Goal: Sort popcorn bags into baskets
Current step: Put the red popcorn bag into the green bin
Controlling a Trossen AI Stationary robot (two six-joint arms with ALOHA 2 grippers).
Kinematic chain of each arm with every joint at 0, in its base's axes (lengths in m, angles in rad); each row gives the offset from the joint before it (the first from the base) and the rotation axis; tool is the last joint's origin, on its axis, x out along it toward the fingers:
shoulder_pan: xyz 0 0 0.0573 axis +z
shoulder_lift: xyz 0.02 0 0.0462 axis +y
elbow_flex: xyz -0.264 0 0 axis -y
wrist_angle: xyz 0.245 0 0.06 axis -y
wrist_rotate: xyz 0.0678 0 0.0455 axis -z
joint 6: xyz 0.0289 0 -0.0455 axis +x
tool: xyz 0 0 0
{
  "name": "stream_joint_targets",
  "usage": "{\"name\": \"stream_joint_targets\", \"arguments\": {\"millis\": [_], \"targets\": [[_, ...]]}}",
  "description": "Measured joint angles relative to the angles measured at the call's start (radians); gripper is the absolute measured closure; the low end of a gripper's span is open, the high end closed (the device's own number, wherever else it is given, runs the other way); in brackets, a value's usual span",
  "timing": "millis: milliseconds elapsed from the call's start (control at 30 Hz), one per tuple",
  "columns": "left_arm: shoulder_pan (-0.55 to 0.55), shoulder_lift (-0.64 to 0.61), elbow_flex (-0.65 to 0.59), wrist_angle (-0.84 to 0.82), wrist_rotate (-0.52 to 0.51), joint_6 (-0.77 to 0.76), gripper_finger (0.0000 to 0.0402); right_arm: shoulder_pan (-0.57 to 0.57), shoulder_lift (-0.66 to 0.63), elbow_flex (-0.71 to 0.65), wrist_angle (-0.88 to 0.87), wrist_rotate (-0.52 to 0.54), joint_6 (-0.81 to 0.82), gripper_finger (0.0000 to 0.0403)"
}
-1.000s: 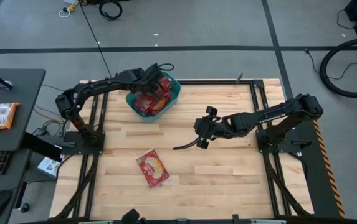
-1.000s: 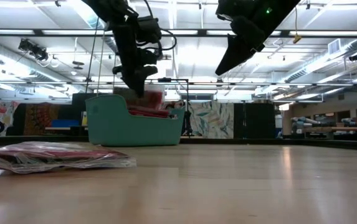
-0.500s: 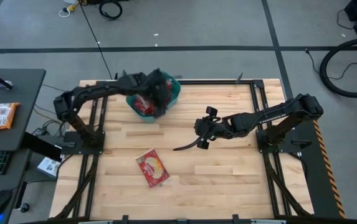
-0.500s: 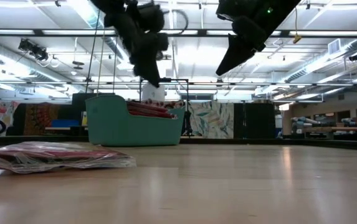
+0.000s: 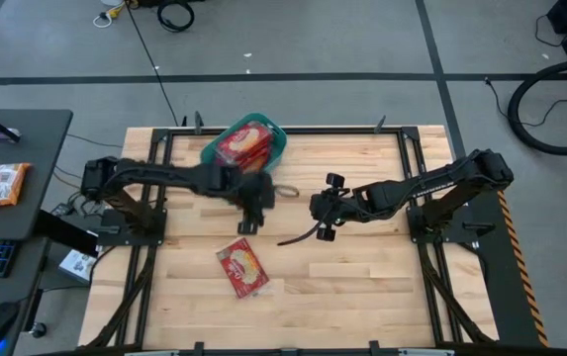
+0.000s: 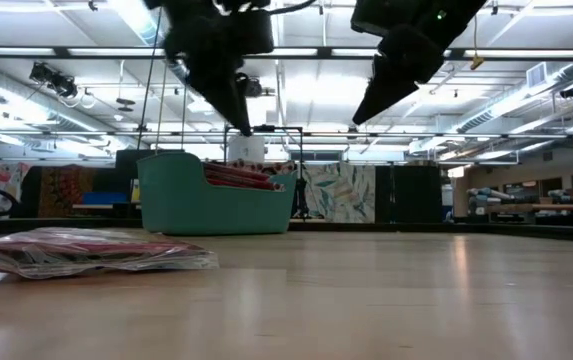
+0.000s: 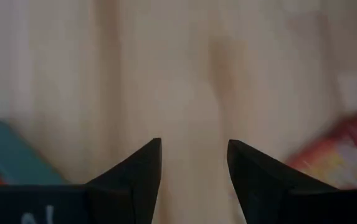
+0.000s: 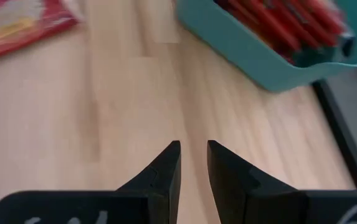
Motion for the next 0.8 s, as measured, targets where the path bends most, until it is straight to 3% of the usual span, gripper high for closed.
{"name": "stream_joint_targets", "arguments": {"millis": [167,367,500,800], "targets": [[-0.133,-0.025,-0.088,-0.002,0.004,-0.05,0.0214,0.017,0.0,0.0,0.007,-0.017,-0.006,0.0319],[-0.294,-0.03,-0.165,0.018,0.106,-0.154,0.0214,0.017,0.0,0.0,0.006,-0.017,-0.004,0.0319],[-0.379,-0.03,-0.205,0.067,0.114,-0.194,0.0214,0.011,0.0,0.0,0.014,-0.017,-0.006,0.0319],[-0.452,0.025,-0.283,0.189,0.062,-0.207,0.0214,0.004,0.0,0.0,0.043,-0.024,-0.014,0.0319]]}}
